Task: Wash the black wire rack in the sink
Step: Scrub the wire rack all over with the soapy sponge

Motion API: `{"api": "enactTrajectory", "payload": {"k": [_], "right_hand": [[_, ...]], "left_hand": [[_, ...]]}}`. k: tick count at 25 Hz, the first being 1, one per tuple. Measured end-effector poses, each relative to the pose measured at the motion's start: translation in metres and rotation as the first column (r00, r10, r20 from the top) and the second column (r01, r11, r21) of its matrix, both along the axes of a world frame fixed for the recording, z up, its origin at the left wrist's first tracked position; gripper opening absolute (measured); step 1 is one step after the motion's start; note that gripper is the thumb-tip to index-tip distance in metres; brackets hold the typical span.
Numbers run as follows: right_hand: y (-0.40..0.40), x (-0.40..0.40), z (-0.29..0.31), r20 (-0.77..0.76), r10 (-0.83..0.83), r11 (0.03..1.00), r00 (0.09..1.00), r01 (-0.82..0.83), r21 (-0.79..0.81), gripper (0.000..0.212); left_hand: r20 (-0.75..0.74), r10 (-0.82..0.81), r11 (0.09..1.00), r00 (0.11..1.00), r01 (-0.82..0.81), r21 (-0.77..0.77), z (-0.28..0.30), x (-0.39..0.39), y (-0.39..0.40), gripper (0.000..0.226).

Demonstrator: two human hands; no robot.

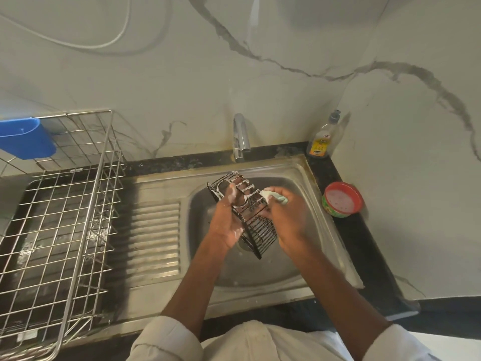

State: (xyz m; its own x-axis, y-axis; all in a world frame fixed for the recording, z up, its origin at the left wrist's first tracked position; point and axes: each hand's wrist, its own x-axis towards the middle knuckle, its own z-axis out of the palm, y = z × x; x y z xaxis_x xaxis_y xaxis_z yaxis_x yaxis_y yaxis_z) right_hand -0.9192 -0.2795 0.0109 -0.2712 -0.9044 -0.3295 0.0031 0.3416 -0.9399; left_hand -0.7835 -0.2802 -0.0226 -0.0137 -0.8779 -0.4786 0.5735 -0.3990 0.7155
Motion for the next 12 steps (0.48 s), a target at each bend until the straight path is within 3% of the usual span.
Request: {"api": "enactTrajectory", "payload": {"k": [2, 3, 4, 5, 6, 7, 9, 11, 12], "right_hand": [[-0.003, -0.002, 0.002, -0.043, -0.034, 0.999, 0.999, 0.032, -0.033, 0.02], [-0.002, -0.004, 0.003, -0.179, -0.012, 0.997, 0.984, 0.0, -0.071, 0.02], [0.001, -0.007, 0.008, -0.398, 0.028, 0.99, 0.917, -0.079, -0.114, 0.021], [0.006, -0.007, 0.013, -0.62, 0.053, 0.972, 0.783, -0.182, -0.147, 0.023], [0.01, -0.003, 0.017, -0.734, 0.085, 0.939, 0.674, -0.301, -0.167, 0.024], [0.014, 0.001, 0.021, -0.721, 0.149, 0.897, 0.677, -0.4, -0.19, 0.024], [0.015, 0.005, 0.03, -0.558, 0.304, 0.867, 0.772, -0.467, -0.173, 0.021], [0.003, -0.002, 0.031, -0.597, 0.179, 0.922, 0.782, -0.345, -0.175, 0.021], [-0.002, -0.006, 0.029, -0.67, 0.116, 0.942, 0.733, -0.295, -0.16, 0.022]], "left_hand": [[0.103, -0.101, 0.994, 0.99, 0.097, 0.042, 0.007, -0.006, 0.005, 0.064], [0.079, -0.118, 0.991, 0.99, 0.112, 0.068, 0.009, -0.008, 0.007, 0.069], [0.042, -0.111, 0.991, 0.993, 0.108, 0.078, 0.006, -0.008, 0.007, 0.071], [0.004, -0.096, 0.993, 0.995, 0.095, 0.068, 0.005, -0.008, 0.007, 0.073], [-0.036, -0.065, 0.997, 0.997, 0.067, 0.049, 0.001, -0.007, 0.005, 0.076], [-0.098, -0.051, 0.998, 0.994, 0.055, 0.037, -0.001, -0.006, 0.004, 0.08], [-0.226, -0.023, 0.998, 0.974, 0.034, 0.043, -0.007, -0.005, 0.001, 0.092], [-0.267, -0.02, 0.998, 0.963, 0.033, 0.045, -0.01, -0.006, 0.0, 0.093], [-0.281, -0.035, 0.998, 0.959, 0.048, 0.04, -0.011, -0.006, 0.0, 0.093]]}}
